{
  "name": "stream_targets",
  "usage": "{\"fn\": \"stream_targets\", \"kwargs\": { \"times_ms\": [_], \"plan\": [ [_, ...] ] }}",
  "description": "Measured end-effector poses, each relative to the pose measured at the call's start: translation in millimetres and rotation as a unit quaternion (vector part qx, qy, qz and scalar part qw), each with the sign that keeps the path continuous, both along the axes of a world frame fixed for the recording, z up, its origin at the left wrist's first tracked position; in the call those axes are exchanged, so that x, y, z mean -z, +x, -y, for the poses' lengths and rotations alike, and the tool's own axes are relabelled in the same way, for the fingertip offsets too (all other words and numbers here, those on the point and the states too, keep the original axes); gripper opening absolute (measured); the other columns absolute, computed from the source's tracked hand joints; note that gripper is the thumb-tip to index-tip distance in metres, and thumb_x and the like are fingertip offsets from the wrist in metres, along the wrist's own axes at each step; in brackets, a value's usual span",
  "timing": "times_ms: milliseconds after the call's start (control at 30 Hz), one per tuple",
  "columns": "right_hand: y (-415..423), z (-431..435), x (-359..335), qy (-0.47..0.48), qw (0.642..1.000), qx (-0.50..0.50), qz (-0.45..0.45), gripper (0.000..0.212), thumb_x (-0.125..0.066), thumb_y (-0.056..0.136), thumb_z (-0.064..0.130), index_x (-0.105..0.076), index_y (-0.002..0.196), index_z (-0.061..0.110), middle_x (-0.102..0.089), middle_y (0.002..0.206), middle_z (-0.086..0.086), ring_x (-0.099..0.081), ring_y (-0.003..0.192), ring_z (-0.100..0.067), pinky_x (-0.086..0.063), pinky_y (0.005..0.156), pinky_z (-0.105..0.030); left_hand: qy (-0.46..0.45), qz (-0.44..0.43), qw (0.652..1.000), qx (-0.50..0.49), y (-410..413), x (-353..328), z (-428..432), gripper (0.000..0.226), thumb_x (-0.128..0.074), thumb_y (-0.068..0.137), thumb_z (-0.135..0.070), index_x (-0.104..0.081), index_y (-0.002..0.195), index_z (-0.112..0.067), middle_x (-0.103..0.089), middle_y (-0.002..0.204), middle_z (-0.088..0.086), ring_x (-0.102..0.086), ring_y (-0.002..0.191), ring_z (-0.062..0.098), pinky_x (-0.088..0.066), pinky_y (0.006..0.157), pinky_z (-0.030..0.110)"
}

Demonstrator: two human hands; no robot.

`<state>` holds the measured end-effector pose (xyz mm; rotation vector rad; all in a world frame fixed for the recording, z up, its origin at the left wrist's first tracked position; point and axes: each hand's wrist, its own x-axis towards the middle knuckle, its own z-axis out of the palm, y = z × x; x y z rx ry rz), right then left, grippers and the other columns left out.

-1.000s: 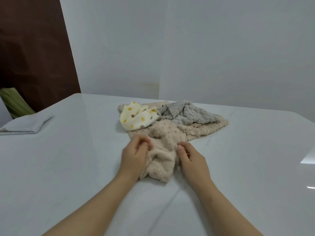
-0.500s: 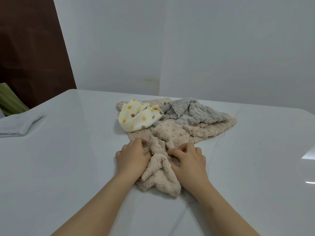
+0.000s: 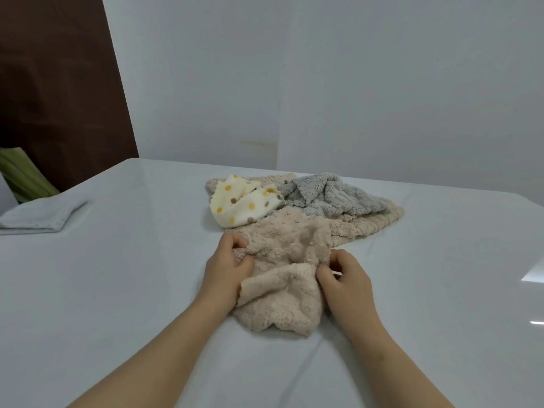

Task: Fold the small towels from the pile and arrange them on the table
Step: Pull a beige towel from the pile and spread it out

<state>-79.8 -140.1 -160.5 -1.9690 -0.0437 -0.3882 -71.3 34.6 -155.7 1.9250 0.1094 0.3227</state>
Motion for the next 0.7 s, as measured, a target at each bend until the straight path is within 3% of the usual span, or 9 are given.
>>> {"fn": "stream_targets", "kwargs": {
  "times_ms": [133,233,267,333,367,467,567,633,700],
  "plan": [
    [-3,20,-6,0.038,0.996,0.082,-0.022,0.017,-0.052,0.074,0.019,-0.045,0.066,0.006,-0.047,0.068,-0.004,-0.044,0.063,-0.017,-0.039,0.06,-0.025,-0.016,0.001,1.0,-0.015,-3,-1,-6,0.022,-0.057,0.085,-0.009,-0.048,0.085,-0.029,-0.057,0.083,-0.004,-0.052,0.074,0.017,-0.041,0.067,0.026],
    [-1,36,-9,0.102,0.983,0.142,-0.059,0.021,-0.055,0.079,0.016,-0.041,0.067,0.006,-0.045,0.064,-0.006,-0.044,0.058,-0.023,-0.042,0.048,-0.021,0.092,-0.006,0.995,-0.03,-2,-1,-5,0.019,-0.061,0.084,-0.011,-0.049,0.091,-0.025,-0.053,0.094,-0.001,-0.049,0.08,0.016,-0.036,0.064,0.027],
    [-1,39,-10,0.098,0.979,0.17,-0.047,0.019,-0.054,0.082,0.015,-0.041,0.068,0.01,-0.047,0.068,-0.004,-0.047,0.063,-0.024,-0.044,0.051,-0.022,0.123,-0.011,0.992,-0.032,-3,-1,-5,0.019,-0.061,0.084,-0.013,-0.049,0.091,-0.026,-0.052,0.097,-0.001,-0.049,0.081,0.014,-0.036,0.065,0.026],
    [-2,40,-13,0.055,0.973,0.222,0.03,0.006,-0.049,0.079,0.023,-0.048,0.076,0.017,-0.053,0.087,-0.001,-0.054,0.087,-0.027,-0.049,0.076,-0.037,0.147,-0.023,0.988,-0.029,-6,-1,-6,0.019,-0.061,0.084,-0.016,-0.049,0.09,-0.029,-0.051,0.099,-0.002,-0.05,0.079,0.012,-0.038,0.066,0.026],
    [-4,39,-15,0.021,0.97,0.233,0.063,0.015,-0.045,0.075,0.025,-0.053,0.086,0.017,-0.055,0.101,-0.001,-0.051,0.1,-0.027,-0.044,0.089,-0.043,0.136,-0.026,0.99,-0.024,-7,-1,-7,0.018,-0.061,0.083,-0.017,-0.049,0.087,-0.03,-0.052,0.1,-0.003,-0.052,0.078,0.011,-0.04,0.066,0.027],
    [-11,32,-23,-0.13,0.978,0.143,0.08,0.041,-0.039,0.071,0.026,-0.063,0.102,0.017,-0.06,0.115,-0.001,-0.047,0.113,-0.023,-0.031,0.098,-0.037,0.018,-0.022,1.0,-0.002,-10,-3,-11,0.012,-0.065,0.082,-0.022,-0.055,0.085,-0.029,-0.061,0.098,-0.003,-0.059,0.084,0.015,-0.047,0.075,0.032],
    [-14,22,-24,-0.295,0.955,-0.018,-0.033,0.037,-0.034,0.088,0.043,-0.064,0.081,0.021,-0.066,0.078,0.002,-0.056,0.082,-0.016,-0.041,0.079,-0.031,-0.107,-0.023,0.994,-0.006,-11,-8,-12,0.004,-0.062,0.085,-0.024,-0.063,0.081,-0.023,-0.066,0.093,-0.002,-0.061,0.093,0.019,-0.049,0.088,0.041],
    [-15,21,-24,-0.309,0.944,-0.068,-0.091,0.042,-0.039,0.094,0.044,-0.058,0.073,0.013,-0.059,0.064,-0.001,-0.054,0.067,-0.015,-0.038,0.061,-0.028,-0.13,-0.02,0.991,-0.019,-10,-10,-14,0.009,-0.064,0.084,-0.017,-0.064,0.077,-0.023,-0.065,0.088,-0.002,-0.061,0.087,0.019,-0.049,0.085,0.04],
    [-14,26,-28,-0.301,0.944,-0.069,-0.119,0.04,-0.042,0.094,0.043,-0.061,0.076,0.013,-0.058,0.063,0.002,-0.052,0.062,-0.011,-0.038,0.059,-0.027,-0.121,-0.018,0.992,-0.022,-10,-12,-16,0.012,-0.067,0.082,-0.013,-0.063,0.079,-0.024,-0.064,0.085,0.0,-0.061,0.074,0.015,-0.053,0.073,0.035]
  ]
}}
